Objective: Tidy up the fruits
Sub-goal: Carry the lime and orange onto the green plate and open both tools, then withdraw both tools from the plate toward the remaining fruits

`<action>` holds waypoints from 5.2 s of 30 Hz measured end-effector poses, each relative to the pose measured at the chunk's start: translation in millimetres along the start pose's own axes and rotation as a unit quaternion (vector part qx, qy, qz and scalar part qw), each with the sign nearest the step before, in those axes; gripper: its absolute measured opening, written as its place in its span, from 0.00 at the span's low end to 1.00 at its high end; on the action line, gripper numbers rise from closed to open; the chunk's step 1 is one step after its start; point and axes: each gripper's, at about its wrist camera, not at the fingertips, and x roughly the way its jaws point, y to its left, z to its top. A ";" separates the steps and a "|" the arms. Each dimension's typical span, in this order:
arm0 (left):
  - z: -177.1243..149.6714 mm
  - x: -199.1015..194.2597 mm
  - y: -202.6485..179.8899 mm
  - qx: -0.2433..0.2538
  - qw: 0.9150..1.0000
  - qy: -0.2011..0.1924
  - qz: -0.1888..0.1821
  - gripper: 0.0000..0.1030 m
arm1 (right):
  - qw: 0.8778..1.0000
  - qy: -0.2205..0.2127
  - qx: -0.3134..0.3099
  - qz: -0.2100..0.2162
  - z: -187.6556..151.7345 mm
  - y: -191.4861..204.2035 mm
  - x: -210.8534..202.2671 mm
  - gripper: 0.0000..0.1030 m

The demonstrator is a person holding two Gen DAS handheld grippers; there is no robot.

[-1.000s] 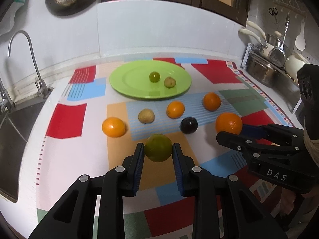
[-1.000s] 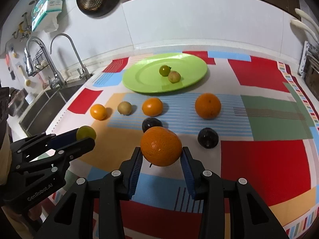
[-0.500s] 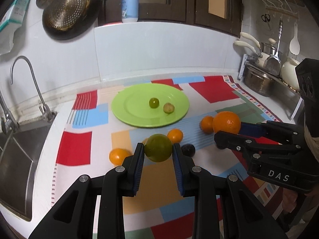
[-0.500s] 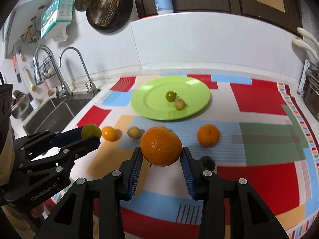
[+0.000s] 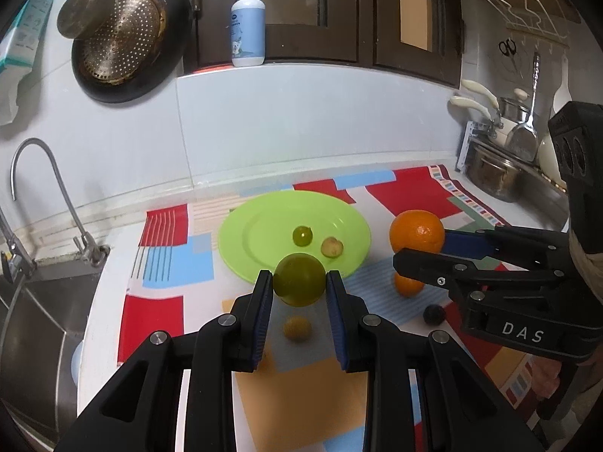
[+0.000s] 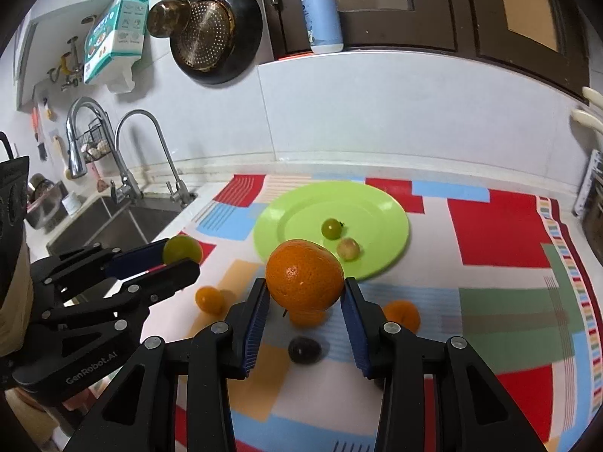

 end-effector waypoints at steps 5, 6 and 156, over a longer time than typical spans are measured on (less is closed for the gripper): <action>16.1 13.3 3.2 0.007 1.000 -0.003 0.001 0.28 | 1.000 -0.003 -0.005 0.003 19.5 -5.8 12.0 0.39; 19.5 16.2 3.6 0.008 1.000 -0.002 0.002 0.28 | 1.000 -0.004 -0.006 0.004 23.2 -7.3 14.6 0.39; -59.6 76.7 -59.8 0.088 0.984 0.103 -0.119 0.47 | 0.992 0.080 0.037 -0.095 -80.3 -49.1 13.1 0.51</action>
